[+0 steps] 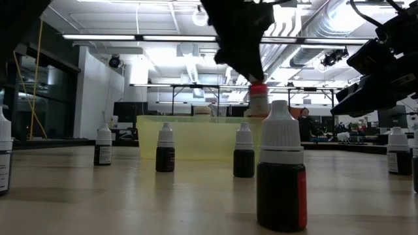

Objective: Pick & Place food coloring
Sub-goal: Put the large pink food coloring bottle into the yellow container

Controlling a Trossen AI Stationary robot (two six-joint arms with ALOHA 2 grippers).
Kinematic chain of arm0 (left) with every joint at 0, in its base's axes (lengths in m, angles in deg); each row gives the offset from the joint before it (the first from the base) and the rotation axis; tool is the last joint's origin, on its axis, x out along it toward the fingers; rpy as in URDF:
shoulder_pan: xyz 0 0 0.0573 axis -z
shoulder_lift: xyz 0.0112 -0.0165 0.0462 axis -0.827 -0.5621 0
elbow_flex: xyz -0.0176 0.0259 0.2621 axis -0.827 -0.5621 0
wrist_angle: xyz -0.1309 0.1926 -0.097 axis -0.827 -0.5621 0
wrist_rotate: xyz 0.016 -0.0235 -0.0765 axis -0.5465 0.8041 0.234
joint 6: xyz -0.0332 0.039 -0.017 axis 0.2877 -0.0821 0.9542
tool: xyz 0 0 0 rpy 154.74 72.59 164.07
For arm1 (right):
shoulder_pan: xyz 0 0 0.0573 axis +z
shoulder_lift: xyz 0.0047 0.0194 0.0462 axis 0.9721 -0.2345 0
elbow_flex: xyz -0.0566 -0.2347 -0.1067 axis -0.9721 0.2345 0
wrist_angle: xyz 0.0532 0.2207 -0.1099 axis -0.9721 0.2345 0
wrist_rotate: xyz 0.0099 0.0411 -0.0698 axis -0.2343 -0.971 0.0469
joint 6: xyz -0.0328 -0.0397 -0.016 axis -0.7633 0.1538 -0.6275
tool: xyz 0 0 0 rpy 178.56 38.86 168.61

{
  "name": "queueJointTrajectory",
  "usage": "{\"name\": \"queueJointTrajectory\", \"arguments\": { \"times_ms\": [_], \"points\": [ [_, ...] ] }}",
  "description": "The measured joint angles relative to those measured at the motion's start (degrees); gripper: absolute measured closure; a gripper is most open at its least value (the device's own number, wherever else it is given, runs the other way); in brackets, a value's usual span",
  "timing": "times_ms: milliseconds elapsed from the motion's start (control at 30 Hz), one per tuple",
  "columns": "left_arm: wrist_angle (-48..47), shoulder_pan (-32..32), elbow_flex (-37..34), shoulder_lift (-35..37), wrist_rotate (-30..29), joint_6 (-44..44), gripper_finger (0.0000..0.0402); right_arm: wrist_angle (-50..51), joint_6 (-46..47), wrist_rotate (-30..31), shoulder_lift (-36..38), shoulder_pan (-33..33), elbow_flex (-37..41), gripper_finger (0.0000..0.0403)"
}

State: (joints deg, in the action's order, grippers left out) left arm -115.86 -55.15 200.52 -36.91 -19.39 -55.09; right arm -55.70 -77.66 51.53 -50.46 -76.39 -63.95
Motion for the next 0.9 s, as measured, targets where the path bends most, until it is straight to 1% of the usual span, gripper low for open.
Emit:
{"name": "queueJointTrajectory", "arguments": {
  "times_ms": [33,100,167,233,333,433,500,600,900],
  "points": [
    [0.48,-0.37,1.52,-0.93,-0.20,-0.39,0.0305,-0.09,0.00,0.01,0.00,0.00,0.00,0.0402],
    [-2.35,-0.77,3.41,-1.78,0.22,-0.82,0.0305,-0.08,0.00,0.02,0.00,-0.02,0.00,0.0402],
    [-1.21,-1.43,4.47,-2.72,0.61,-0.81,0.0304,-0.18,0.00,0.02,-0.02,-0.01,0.00,0.0402],
    [-3.82,-2.11,4.41,-2.91,0.95,-0.79,0.0304,-0.07,0.00,0.01,0.00,0.00,0.00,0.0402],
    [-2.57,-2.92,4.57,-4.01,1.19,-0.76,0.0304,0.11,0.00,0.02,-0.02,-0.01,0.00,0.0402],
    [-4.98,-3.83,4.29,-4.36,2.03,-0.01,0.0304,0.03,0.00,0.02,-0.02,0.01,0.00,0.0402],
    [-3.33,-4.11,4.52,-4.87,2.29,0.51,0.0304,0.02,0.00,0.00,-0.02,-0.01,0.00,0.0402],
    [-4.68,-4.57,4.38,-5.19,2.95,0.51,0.0304,0.03,0.00,0.02,-0.02,-0.01,0.00,0.0402],
    [-4.05,-5.31,4.40,-5.27,3.07,0.54,0.0304,-0.08,0.00,0.00,-0.02,-0.01,0.00,0.0402]
  ]
}}
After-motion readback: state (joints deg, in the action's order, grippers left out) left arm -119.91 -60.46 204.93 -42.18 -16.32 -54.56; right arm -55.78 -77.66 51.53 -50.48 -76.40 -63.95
